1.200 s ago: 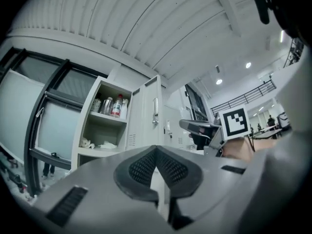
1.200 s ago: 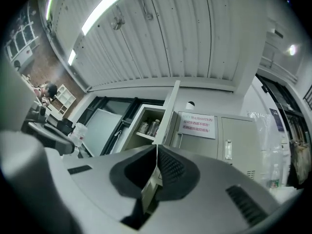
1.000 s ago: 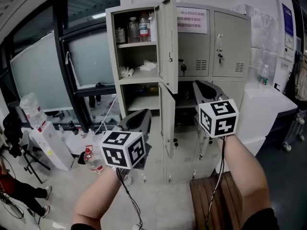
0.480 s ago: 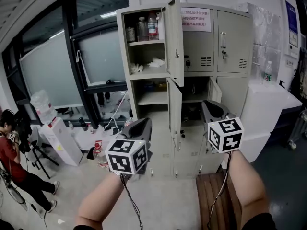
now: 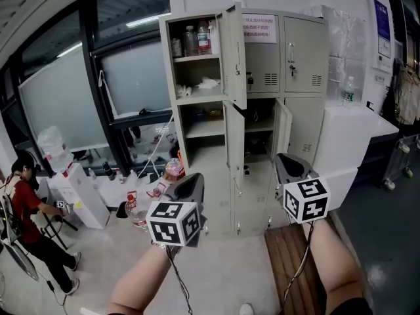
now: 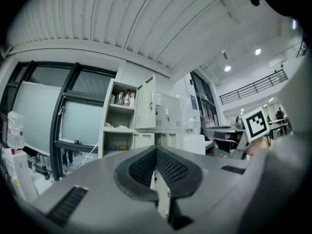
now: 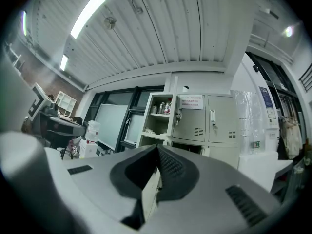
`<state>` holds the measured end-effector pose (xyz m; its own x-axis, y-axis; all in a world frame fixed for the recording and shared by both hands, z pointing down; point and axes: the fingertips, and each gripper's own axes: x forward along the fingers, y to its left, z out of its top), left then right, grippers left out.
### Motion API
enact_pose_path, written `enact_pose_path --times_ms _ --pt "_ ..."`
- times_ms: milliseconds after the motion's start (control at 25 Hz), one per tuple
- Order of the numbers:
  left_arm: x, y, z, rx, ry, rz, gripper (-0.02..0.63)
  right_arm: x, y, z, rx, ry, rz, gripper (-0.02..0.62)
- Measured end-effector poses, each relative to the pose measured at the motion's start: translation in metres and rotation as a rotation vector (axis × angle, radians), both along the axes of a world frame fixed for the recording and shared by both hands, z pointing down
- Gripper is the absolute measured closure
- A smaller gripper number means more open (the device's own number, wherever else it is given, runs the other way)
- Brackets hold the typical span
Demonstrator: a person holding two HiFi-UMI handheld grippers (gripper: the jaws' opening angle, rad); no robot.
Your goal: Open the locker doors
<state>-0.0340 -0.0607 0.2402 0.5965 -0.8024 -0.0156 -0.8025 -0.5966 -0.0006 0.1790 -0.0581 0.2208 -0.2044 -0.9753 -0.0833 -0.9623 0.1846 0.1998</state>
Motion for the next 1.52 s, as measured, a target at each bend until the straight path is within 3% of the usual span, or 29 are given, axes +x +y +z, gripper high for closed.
enact_pose_path --times_ms 320,800,1520 --pt "-0.013 0.054 0.031 -0.004 -0.027 -0.007 0.606 -0.012 0.058 0.038 -0.036 0.005 0.016 0.594" --pt "-0.015 0.098 0.066 -0.037 0.003 -0.032 0.605 -0.003 0.115 0.074 -0.082 -0.041 0.032 0.594" --pt "-0.021 0.114 0.066 -0.034 0.005 -0.022 0.605 -0.013 0.140 0.089 -0.117 -0.048 0.023 0.595"
